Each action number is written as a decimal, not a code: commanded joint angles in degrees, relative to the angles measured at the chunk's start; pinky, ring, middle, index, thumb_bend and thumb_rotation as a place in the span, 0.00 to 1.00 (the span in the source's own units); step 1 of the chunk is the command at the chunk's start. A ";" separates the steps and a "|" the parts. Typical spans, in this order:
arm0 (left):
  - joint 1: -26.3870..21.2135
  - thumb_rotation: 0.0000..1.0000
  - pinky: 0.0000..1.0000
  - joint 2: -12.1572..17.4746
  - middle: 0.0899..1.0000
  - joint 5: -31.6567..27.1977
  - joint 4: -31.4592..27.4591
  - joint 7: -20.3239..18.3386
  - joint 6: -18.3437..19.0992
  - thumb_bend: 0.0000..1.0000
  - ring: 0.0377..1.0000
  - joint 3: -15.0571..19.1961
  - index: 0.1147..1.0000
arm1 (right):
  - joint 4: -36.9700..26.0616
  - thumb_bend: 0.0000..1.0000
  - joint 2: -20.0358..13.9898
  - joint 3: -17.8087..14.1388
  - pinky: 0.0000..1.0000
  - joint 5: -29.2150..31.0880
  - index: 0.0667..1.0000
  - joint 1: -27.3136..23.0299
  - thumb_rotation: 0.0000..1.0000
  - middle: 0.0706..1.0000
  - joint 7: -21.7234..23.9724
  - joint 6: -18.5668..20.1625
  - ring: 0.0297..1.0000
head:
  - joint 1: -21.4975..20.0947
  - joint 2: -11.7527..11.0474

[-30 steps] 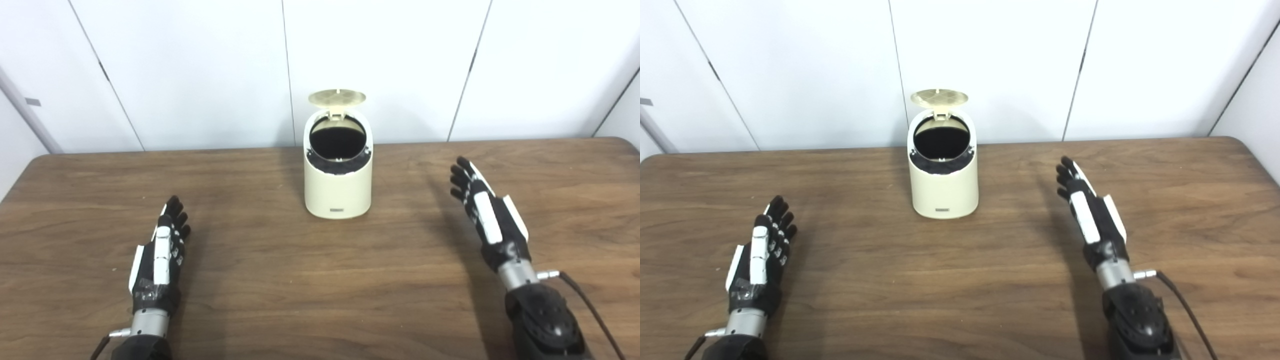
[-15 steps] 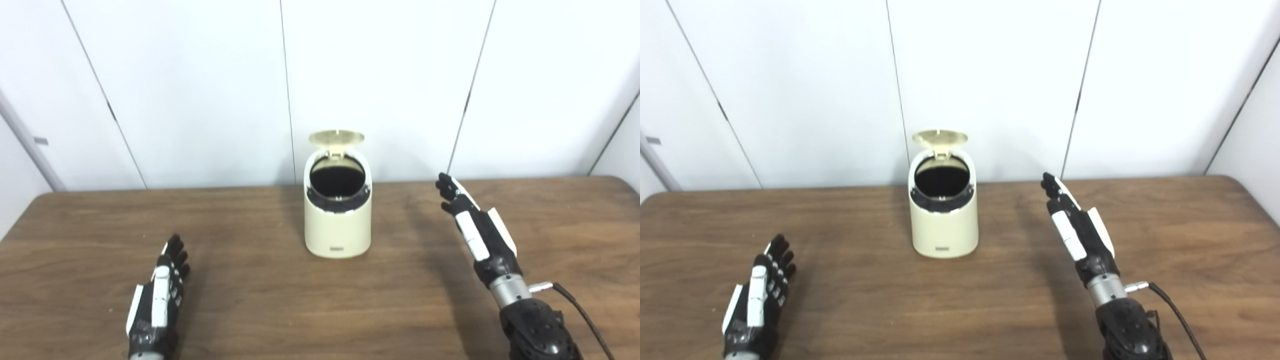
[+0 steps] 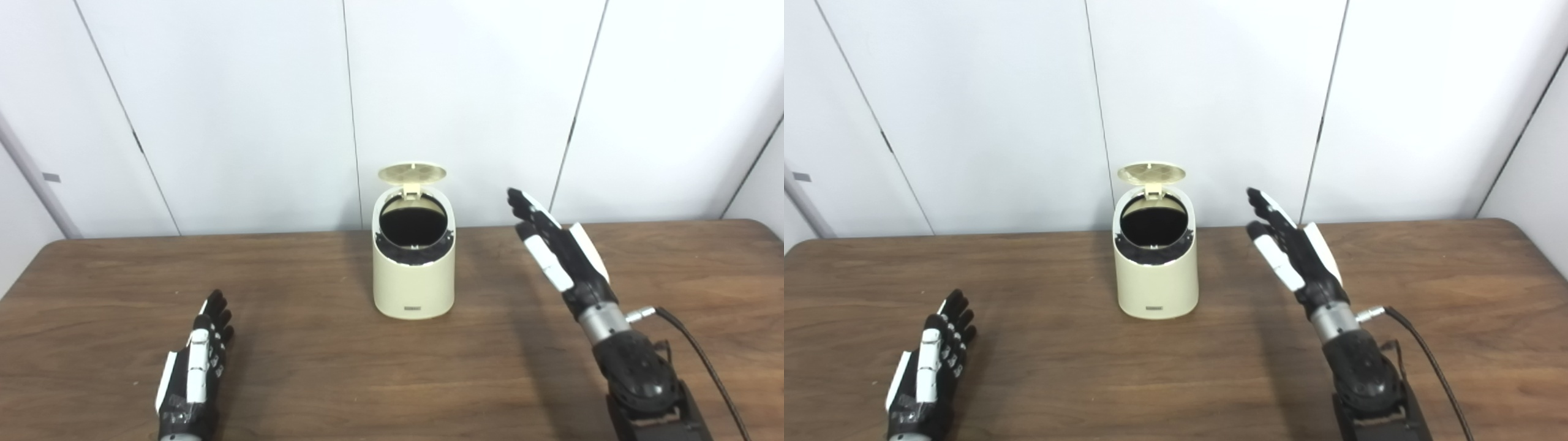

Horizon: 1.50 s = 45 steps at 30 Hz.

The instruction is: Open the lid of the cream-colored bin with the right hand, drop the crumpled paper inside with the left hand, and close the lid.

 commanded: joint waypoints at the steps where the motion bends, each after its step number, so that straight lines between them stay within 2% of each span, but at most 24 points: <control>1: 0.42 0.99 1.00 -0.85 1.00 0.77 2.15 0.49 -1.83 0.46 1.00 -0.64 1.00 | -1.88 0.57 -0.50 0.54 0.87 -1.33 0.89 -3.67 1.00 0.92 -0.48 -0.61 0.92 | 0.01 -0.11; 8: 0.51 0.97 1.00 -1.10 1.00 0.70 2.59 0.35 -2.51 0.44 1.00 -0.55 1.00 | -3.69 0.55 -1.68 3.00 0.90 -7.27 0.90 -6.55 1.00 0.94 0.54 4.11 0.93 | 0.30 -0.32; 16: 0.51 0.99 1.00 -1.54 1.00 1.38 2.89 0.61 -2.67 0.46 1.00 -0.98 1.00 | -4.26 0.54 -3.02 4.55 0.90 -9.36 0.90 -9.48 1.00 0.94 2.30 6.03 0.94 | 0.60 -0.42; 27: 0.51 0.99 1.00 -2.08 1.00 0.92 2.55 0.88 -1.79 0.46 1.00 -1.44 1.00 | -3.32 0.58 -4.20 5.99 0.87 -11.34 0.91 -13.52 1.00 0.93 3.56 6.15 0.92 | 0.83 -0.33; 34: 0.37 0.99 1.00 -2.05 1.00 1.00 3.05 0.23 -2.34 0.45 1.00 -1.99 1.00 | -2.23 0.56 -4.36 6.52 0.86 -11.04 0.90 -15.68 1.00 0.93 4.71 5.03 0.92 | 1.44 -0.25; 42: 0.49 0.98 1.00 -2.49 1.00 0.94 3.02 0.73 -1.72 0.44 1.00 -2.11 1.00 | -2.00 0.51 -5.03 8.71 0.85 -12.56 0.90 -17.81 1.00 0.92 6.84 4.42 0.90 | 1.57 -0.09; 45: 0.51 0.97 1.00 -2.64 1.00 0.77 2.90 0.79 -1.64 0.44 1.00 -2.07 1.00 | -2.09 0.53 -5.37 9.67 0.85 -13.37 0.90 -18.27 1.00 0.92 7.95 5.19 0.91 | 1.59 0.00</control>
